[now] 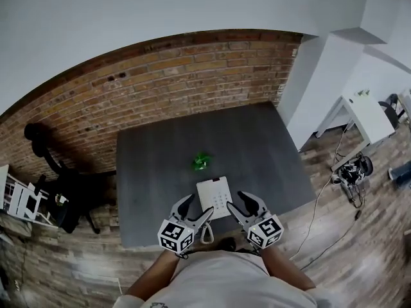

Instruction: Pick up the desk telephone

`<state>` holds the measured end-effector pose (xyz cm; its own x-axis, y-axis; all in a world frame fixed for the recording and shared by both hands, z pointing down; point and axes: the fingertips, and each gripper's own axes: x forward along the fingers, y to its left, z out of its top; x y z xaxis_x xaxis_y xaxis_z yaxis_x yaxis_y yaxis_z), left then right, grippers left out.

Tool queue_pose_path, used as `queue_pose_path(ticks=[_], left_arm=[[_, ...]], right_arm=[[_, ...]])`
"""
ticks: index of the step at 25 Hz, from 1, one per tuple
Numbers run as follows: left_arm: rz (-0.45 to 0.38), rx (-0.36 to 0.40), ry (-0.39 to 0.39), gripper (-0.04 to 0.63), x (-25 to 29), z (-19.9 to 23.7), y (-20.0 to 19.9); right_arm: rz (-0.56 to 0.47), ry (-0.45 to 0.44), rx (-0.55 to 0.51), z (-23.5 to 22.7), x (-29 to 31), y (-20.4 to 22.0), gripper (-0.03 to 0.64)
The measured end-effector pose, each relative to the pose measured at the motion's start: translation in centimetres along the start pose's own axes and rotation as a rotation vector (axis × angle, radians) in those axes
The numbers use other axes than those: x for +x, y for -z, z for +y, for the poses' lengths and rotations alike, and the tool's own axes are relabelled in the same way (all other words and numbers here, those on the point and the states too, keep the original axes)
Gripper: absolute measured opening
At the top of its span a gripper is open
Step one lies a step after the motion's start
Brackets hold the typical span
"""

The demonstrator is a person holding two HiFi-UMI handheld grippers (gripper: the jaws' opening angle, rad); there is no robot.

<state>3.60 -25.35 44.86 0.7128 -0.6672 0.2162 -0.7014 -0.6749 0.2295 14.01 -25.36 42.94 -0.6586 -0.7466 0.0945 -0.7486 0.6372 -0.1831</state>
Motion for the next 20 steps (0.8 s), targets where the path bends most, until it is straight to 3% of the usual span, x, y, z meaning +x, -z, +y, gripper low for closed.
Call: queue_pose_path(ticks=[9,20], left_arm=[[-0.002,-0.036,-0.148,0.344,2.1,0.4,0.8],[0.095,-0.154,-0.183,0.345,2.7,2.3,6.5]], right_arm=[[0.058,-0.097,0.024,-4.6,-0.7,1.9,0.216],[0.206,-0.138,0.059,-7.3,1.9,7.3,0.219]])
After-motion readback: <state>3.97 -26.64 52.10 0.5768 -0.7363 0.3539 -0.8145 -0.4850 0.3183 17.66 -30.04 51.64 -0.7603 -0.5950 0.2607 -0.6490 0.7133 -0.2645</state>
